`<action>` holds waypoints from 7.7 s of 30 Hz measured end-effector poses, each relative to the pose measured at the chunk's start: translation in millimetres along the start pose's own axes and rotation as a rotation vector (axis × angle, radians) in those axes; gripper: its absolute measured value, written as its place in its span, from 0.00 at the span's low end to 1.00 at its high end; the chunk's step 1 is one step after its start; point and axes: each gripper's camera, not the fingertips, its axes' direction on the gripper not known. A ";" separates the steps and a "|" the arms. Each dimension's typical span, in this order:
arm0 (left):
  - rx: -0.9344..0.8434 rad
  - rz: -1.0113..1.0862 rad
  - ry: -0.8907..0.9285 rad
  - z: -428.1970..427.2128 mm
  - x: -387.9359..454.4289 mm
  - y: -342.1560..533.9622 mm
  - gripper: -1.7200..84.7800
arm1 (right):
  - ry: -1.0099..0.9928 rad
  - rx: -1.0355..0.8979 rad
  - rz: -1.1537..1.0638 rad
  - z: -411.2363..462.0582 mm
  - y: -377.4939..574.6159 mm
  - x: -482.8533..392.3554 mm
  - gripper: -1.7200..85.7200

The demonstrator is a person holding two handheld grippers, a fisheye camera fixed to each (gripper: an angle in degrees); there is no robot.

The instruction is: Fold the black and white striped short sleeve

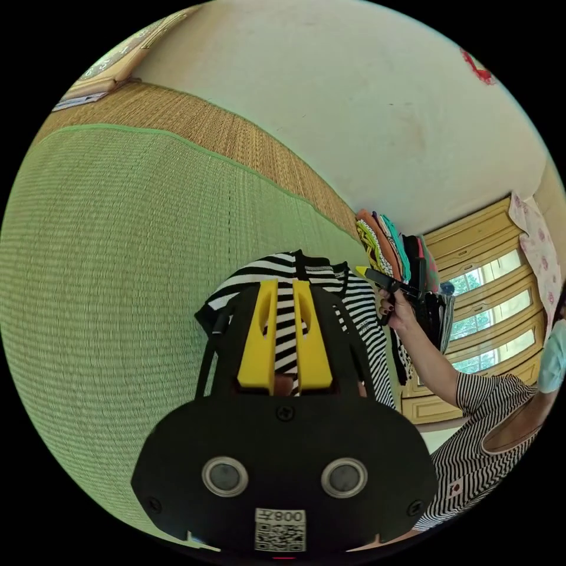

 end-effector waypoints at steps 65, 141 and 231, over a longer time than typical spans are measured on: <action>-0.031 -0.158 -0.174 -64.5 -40.6 140.1 0.12 | 0.111 -0.034 0.269 -122.2 180.0 48.1 0.09; -0.418 -0.084 -0.297 6.9 35.6 547.9 0.11 | 0.040 -0.243 0.420 -164.9 542.0 -71.7 0.09; 0.084 -0.388 0.116 -29.2 -66.3 -22.8 0.04 | -0.148 -0.026 0.382 -113.1 32.9 125.8 0.04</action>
